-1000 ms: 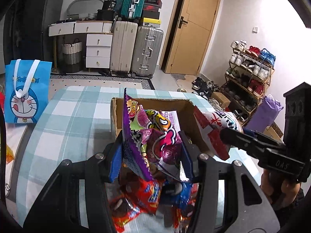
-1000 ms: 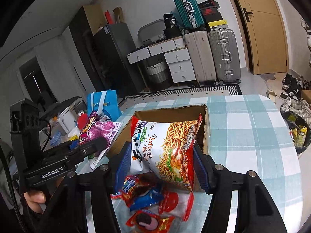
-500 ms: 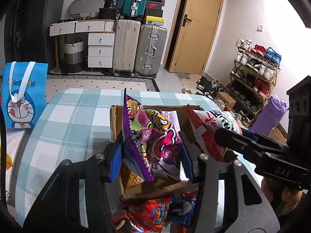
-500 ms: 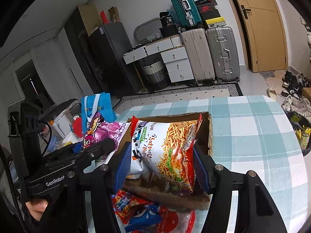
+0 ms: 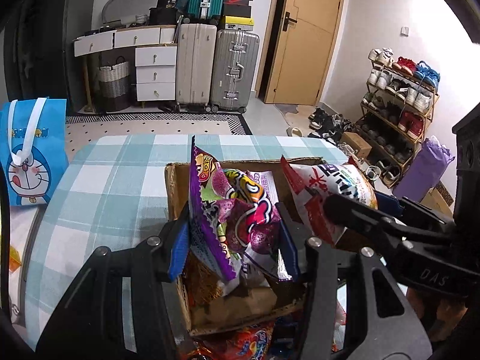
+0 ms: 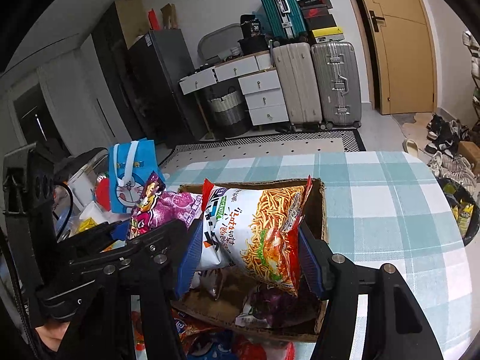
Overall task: Organize snacks
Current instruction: 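Lift both bags into the cardboard box and open both grippers, then withdraw both tools from the box toward the remaining snacks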
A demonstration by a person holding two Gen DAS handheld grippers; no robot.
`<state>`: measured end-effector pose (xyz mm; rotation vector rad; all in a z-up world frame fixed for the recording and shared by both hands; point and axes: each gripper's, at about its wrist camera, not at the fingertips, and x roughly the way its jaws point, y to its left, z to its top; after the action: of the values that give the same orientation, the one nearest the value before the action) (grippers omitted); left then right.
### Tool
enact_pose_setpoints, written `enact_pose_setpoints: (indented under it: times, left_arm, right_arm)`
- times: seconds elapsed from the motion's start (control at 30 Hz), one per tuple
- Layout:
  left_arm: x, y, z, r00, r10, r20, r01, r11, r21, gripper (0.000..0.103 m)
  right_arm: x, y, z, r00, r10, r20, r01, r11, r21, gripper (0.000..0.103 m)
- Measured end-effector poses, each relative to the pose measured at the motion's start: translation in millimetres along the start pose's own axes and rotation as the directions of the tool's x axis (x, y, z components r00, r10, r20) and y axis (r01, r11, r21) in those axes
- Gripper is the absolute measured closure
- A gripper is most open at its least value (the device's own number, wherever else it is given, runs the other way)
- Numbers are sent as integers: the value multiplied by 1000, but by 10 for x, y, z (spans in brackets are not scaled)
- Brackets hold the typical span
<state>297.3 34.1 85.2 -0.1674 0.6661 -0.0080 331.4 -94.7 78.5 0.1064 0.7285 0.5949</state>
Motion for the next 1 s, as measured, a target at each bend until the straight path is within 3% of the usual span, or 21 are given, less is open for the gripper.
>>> enact_pose_setpoints:
  times: [0.3,0.37,0.47,0.5,0.53,0.63,0.7,0.8,1.0]
  left_arm:
    - [146,9,48,999,-14,-32,14,1000,-11,54]
    - [106,11,39,1000,-1,-29,1,1000,-2,54]
    - [1,-7,23,1000,-16,-10,16,1000,1,37]
    - [-61,1,10,1000,-15,3,15,1000,-3,23]
    - [-113,13,-5,1000,-13,13,13,1000,-7,18]
    - [-279,30,-70,1000,-17,23,17,1000,-6,17]
    - [-374,60,-131,1000,-6,16,6,1000,-8,15]
    - [-522,113,-230,1000,12,15,-12,1000,-20,1]
    - [-817,229,-397,999,27,25,-26,999,-30,1]
  right_arm:
    - [98,-12,-9,999,-34,-16,34,999,0,40]
    - [36,-9,-4,1000,-19,3,19,1000,-7,33]
    - [-138,-15,-10,1000,-24,20,24,1000,-16,16]
    - [-182,-30,-15,1000,-28,12,28,1000,-8,15]
    - [-217,-37,-21,1000,-30,8,30,1000,-1,11]
    - [-386,-75,-71,999,-34,12,33,999,27,1]
    - [-480,-76,-119,999,-33,13,33,999,33,0]
    - [-574,-63,-210,999,-42,4,42,998,37,1]
    - [-683,-29,-447,999,-38,-35,39,998,38,0]
